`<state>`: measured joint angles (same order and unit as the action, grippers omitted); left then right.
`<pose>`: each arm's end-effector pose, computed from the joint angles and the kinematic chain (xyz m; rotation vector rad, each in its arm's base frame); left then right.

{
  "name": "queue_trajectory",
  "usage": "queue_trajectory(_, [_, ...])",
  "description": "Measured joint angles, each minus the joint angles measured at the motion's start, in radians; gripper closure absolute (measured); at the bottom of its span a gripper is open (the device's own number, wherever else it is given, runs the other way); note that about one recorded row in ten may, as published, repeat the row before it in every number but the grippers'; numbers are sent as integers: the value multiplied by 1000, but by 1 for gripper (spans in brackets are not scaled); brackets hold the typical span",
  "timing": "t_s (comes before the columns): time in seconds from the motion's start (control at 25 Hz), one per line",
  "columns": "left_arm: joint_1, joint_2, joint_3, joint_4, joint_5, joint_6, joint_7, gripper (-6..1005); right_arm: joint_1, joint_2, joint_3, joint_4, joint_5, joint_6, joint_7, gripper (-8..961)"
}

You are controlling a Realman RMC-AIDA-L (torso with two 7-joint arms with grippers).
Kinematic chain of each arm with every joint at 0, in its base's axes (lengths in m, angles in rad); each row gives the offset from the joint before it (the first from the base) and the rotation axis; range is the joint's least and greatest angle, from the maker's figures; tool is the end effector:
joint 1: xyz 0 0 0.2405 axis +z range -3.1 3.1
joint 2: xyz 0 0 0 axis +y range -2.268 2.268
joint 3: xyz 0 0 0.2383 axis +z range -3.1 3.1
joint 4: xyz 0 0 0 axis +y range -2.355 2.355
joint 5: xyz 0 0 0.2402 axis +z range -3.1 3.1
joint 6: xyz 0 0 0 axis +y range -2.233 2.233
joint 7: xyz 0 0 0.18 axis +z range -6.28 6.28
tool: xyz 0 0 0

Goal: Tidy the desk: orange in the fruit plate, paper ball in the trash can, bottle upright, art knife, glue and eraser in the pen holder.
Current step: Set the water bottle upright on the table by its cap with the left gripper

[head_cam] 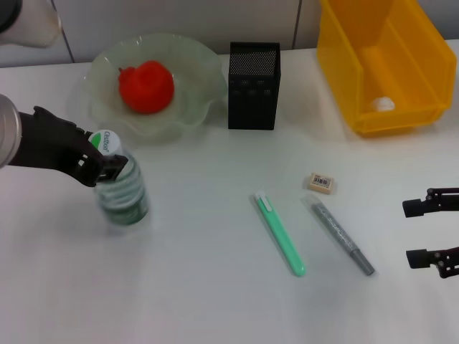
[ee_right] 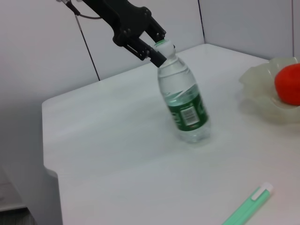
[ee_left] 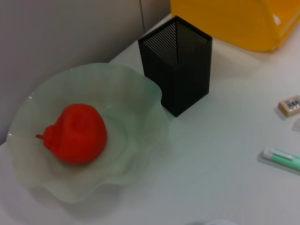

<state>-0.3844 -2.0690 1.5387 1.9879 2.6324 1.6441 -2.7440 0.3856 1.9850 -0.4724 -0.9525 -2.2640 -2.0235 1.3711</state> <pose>-0.0983 0.3350 0.0329 -2.4617 -0.6594 0.3034 0.3017 0.2773 0.0795 -2.8895 0.5669 0.4771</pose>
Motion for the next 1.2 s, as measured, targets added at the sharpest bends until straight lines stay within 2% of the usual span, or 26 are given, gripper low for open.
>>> queue_trajectory(0.12, [-3,1,-56,9,-32,23,4,560,4,0,0,0,1,0,2,140])
queue_trajectory(0.64, [-16,0,-105,10,-66,33,15,558,20,0,0,6,2,5,6,141])
queue_trajectory(0.72, [32,-1,-151,16,-170,-21,62,557,22,0,0,5,2,5,7,142])
queue_trajectory(0.76, [32,-1,-151,16,-170,-21,62,557,23,0,0,4,1,5,8,142])
queue_trajectory(0.88, [122,0,-164,23,-237,-106,133,556,24,0,1,1,2,5,10,142])
queue_trajectory(1.04, [175,0,-193,25,-316,-148,195,555,24,1,1,0,20,4,13,142])
queue_trajectory(1.08, [211,0,-220,25,-384,-175,241,555,24,1,2,0,33,1,13,143])
queue_trajectory(1.2, [236,0,-230,24,-421,-195,273,554,24,1,2,0,44,1,14,143])
